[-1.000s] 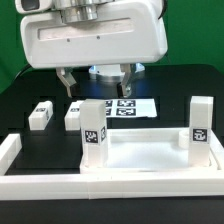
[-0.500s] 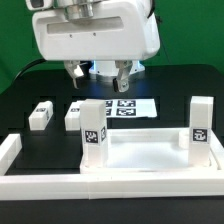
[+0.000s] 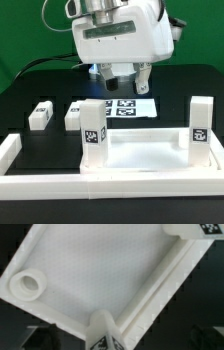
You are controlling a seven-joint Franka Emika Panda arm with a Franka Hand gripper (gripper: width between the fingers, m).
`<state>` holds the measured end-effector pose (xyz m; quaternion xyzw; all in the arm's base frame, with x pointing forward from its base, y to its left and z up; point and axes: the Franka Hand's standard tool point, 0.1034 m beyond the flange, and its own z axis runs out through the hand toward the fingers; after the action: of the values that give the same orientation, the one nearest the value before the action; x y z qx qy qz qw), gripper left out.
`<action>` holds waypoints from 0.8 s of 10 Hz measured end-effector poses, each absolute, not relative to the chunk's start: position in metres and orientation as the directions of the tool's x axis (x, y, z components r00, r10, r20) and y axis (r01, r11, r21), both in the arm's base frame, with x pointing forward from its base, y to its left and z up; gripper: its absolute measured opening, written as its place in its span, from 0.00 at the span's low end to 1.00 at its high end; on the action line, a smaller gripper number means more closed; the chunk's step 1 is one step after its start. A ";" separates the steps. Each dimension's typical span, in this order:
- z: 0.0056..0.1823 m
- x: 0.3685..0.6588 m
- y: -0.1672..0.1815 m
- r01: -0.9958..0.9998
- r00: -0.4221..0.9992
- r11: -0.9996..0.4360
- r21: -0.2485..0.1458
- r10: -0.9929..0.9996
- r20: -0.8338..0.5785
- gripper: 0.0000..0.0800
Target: Assemble desk
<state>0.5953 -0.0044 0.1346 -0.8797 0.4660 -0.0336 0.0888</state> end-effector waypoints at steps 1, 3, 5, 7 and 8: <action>0.134 0.595 -0.003 -0.813 0.565 -0.551 -0.187 -0.825 -0.024 0.81; 0.130 0.588 -0.001 -0.852 0.505 -0.490 -0.185 -0.862 -0.044 0.81; 0.109 0.558 0.001 -0.925 0.357 -0.339 -0.173 -0.930 -0.085 0.81; 0.082 0.540 0.012 -0.950 0.275 -0.258 -0.175 -0.958 -0.081 0.81; 0.081 0.541 0.014 -0.949 0.283 -0.266 -0.171 -0.955 -0.085 0.81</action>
Offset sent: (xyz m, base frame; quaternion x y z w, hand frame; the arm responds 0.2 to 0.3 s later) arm -0.0567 -0.0006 -0.0208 -0.0150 -0.0075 0.1950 0.9807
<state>0.5405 0.0140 0.0813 -0.7954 0.5984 -0.0176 0.0945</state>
